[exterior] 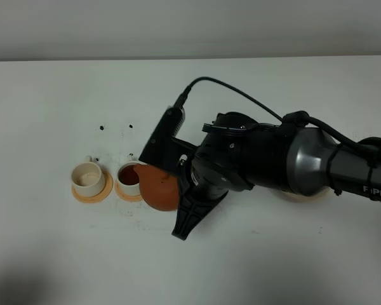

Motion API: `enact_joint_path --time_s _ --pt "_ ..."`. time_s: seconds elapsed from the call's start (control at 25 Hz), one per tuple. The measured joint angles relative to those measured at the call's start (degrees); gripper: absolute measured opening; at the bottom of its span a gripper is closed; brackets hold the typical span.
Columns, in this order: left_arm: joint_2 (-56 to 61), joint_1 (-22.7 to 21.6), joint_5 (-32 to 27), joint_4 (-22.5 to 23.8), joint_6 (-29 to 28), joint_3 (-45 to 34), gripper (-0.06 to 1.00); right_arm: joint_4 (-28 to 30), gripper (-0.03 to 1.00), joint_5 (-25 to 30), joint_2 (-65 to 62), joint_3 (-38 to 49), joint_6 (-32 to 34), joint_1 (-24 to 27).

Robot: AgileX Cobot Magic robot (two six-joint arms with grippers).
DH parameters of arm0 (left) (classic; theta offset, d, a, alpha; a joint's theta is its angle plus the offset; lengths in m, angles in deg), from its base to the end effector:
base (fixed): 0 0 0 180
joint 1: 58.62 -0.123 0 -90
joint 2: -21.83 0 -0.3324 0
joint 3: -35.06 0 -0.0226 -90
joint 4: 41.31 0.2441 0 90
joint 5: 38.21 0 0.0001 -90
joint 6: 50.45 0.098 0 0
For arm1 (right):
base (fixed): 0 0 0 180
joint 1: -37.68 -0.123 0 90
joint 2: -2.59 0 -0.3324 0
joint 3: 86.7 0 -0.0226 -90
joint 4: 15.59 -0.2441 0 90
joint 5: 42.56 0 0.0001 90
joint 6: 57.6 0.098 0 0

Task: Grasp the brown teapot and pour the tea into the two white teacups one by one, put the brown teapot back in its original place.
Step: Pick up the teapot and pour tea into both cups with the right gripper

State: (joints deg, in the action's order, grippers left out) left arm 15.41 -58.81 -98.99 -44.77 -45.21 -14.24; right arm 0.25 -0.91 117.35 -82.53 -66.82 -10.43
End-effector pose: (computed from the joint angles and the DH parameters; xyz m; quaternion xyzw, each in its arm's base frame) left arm -0.0538 -0.0053 0.2726 0.0388 0.8491 -0.0052 0.5268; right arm 0.2786 0.2840 0.2363 -0.5438 0.8153 -0.0459 0.1934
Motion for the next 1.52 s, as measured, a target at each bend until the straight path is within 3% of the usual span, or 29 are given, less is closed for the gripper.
enact_joint_path --time_s 0.32,0.56,1.08,1.52 --pt "0.0 0.0 0.0 0.0 0.0 0.0 0.58 14.36 0.12 1.85 4.35 -11.39 1.03 -3.01" --pt "0.0 0.0 0.0 0.0 0.05 0.0 0.58 20.1 0.12 1.56 10.5 -18.09 -2.76 -4.33" --pt "0.0 0.0 0.0 0.0 0.05 0.0 0.58 35.42 0.12 -3.79 14.63 -19.17 -5.83 -4.97" --pt "0.0 0.0 0.0 0.0 0.05 0.0 0.58 44.71 0.12 -9.84 16.58 -19.17 -6.58 -5.47"
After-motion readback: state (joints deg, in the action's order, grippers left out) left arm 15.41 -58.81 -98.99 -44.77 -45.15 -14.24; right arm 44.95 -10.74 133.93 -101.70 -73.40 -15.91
